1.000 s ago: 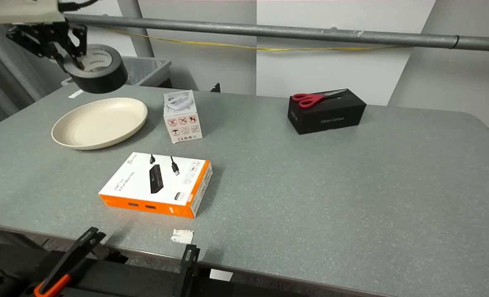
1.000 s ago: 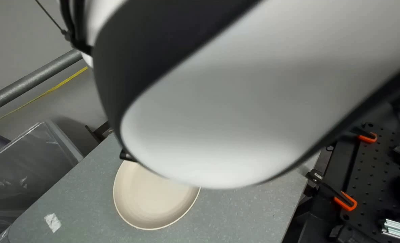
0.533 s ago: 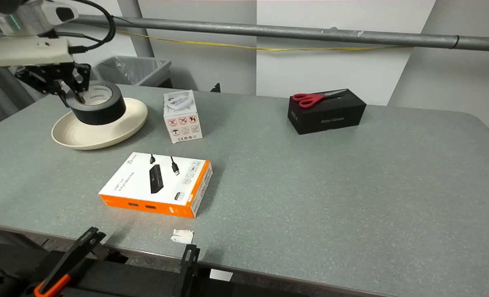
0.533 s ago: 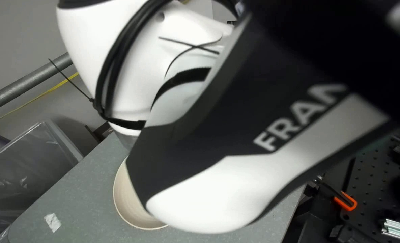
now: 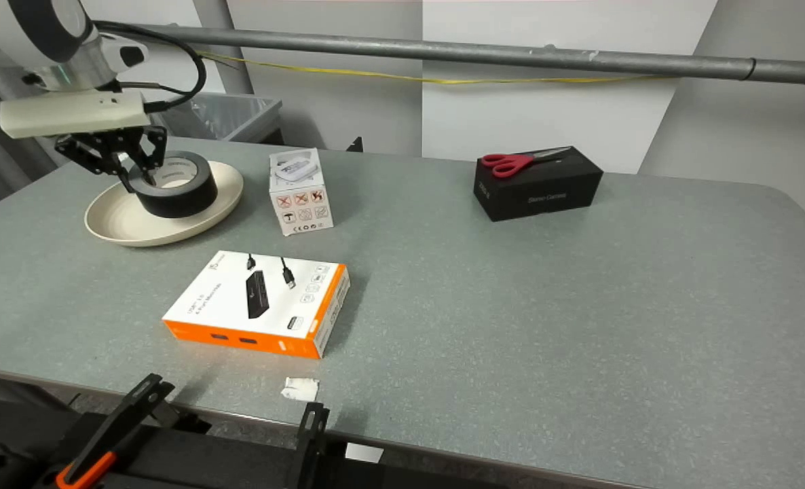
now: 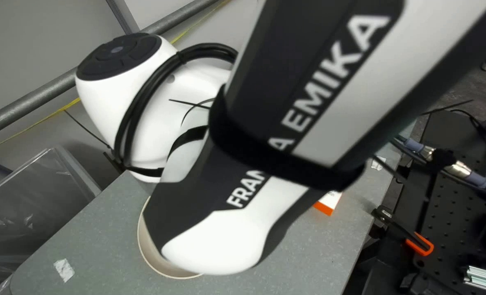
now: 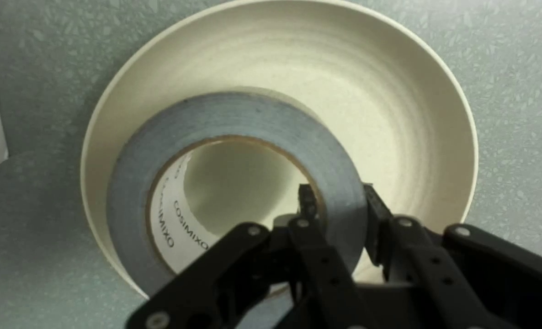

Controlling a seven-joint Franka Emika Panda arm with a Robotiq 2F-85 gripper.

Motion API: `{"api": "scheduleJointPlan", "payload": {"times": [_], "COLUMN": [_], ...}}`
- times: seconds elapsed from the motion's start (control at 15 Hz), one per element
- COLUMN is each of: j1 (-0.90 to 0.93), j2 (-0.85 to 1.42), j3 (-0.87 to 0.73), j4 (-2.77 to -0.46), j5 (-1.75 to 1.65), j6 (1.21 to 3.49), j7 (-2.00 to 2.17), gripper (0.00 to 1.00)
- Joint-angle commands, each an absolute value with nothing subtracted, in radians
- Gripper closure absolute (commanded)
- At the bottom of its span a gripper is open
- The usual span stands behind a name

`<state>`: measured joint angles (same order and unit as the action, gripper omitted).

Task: Put the black masking tape on the plate

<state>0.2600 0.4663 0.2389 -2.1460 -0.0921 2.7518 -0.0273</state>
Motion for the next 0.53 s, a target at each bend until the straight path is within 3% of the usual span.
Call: {"api": "scheduleJointPlan", "payload": {"times": [0.0,0.4,0.47], "j1": [0.278,0.26,0.257], "j2": [0.534,0.597,0.6], "j3": [0.229,0.244,0.248], "j4": [-2.054,-1.985,-1.981], "j5": [-0.114,-0.096,-0.094], "j6": [2.744,2.734,2.733], "j7": [-0.069,-0.123,-0.129], "gripper": [0.93,0.93,0.49]}}
